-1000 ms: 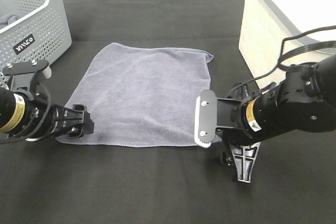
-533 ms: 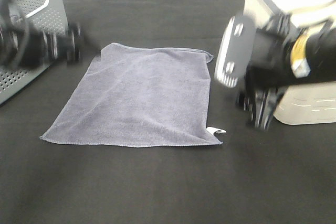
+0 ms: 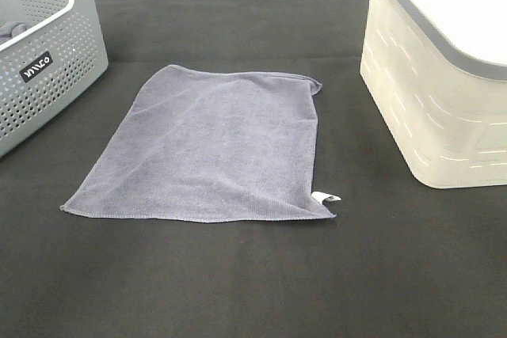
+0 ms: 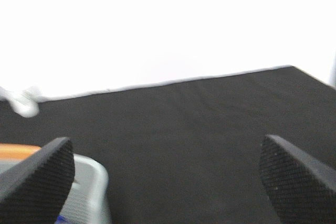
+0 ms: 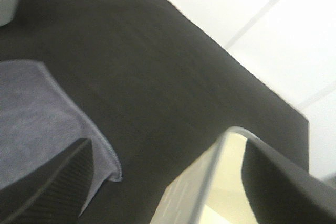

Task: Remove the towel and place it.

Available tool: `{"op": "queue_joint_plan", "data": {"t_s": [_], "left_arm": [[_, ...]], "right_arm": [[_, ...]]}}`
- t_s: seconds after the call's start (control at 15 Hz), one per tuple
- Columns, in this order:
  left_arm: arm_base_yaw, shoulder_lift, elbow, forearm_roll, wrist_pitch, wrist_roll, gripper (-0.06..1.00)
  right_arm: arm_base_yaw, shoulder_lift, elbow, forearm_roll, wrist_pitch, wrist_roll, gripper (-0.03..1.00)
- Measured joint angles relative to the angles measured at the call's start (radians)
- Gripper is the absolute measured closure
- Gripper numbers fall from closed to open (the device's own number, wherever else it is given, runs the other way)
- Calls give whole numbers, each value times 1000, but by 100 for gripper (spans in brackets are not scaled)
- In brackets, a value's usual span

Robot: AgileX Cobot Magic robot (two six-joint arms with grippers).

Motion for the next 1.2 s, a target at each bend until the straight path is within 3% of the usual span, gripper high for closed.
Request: {"op": "queue_joint_plan", "data": {"t_s": [0.07, 0.2, 0.33, 0.4, 0.53, 0.67, 0.73, 0.87, 0.93, 1.2], "left_arm": [[0, 0, -26, -30, 63, 87, 6], [0, 4, -85, -225, 165, 341, 6], [0, 39, -170, -597, 268, 754, 6], [10, 68, -233, -783, 330, 954, 6], [72, 138, -366, -1164, 466, 1321, 6], [178, 212, -504, -1526, 617, 1577, 6], [227, 244, -572, -1648, 706, 1655, 6], [310, 300, -672, -1794, 858, 1722, 7], [338, 313, -698, -1817, 909, 1722, 7], [425, 318, -708, -1802, 1056, 1722, 7]], "right_arm": [[0, 34, -79, -52, 77, 114, 20], [-1, 121, -237, -140, 222, 290, 20], [-2, 205, -371, -118, 346, 319, 20], [-11, 246, -438, -46, 390, 298, 20], [-75, 326, -585, 225, 460, 165, 20], [-178, 401, -720, 489, 584, 29, 20], [-216, 438, -783, 533, 660, -9, 21], [-242, 492, -869, 509, 788, -41, 21], [-242, 503, -886, 488, 800, -50, 21], [-244, 507, -895, 473, 814, -89, 21]]}}
